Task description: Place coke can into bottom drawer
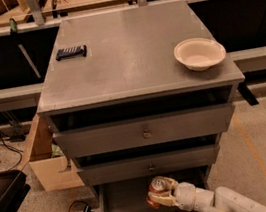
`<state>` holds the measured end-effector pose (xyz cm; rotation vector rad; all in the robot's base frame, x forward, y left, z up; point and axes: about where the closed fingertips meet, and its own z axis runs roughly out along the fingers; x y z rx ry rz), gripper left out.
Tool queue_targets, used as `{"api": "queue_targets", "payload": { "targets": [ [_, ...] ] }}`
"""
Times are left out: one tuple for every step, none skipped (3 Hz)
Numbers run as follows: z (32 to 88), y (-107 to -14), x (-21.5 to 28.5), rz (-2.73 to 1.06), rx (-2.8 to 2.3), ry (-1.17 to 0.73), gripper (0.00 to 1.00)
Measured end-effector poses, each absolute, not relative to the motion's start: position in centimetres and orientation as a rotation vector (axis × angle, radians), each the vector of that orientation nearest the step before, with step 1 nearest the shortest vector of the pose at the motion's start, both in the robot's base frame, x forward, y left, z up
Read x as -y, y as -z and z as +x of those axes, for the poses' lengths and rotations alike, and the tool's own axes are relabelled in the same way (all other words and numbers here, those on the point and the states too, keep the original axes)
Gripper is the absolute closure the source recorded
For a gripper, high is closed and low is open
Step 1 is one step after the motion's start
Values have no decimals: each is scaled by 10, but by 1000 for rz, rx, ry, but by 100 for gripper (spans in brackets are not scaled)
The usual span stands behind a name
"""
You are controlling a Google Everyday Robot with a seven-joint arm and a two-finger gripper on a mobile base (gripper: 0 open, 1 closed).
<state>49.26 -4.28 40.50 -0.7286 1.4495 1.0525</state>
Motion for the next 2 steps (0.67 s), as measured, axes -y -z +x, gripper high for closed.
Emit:
{"api": "queue_targets", "payload": {
  "targets": [
    [484,-378,43,-709,-1477,-1050,100],
    [466,-341,38,-748,-1470,-1058,100]
  ]
}}
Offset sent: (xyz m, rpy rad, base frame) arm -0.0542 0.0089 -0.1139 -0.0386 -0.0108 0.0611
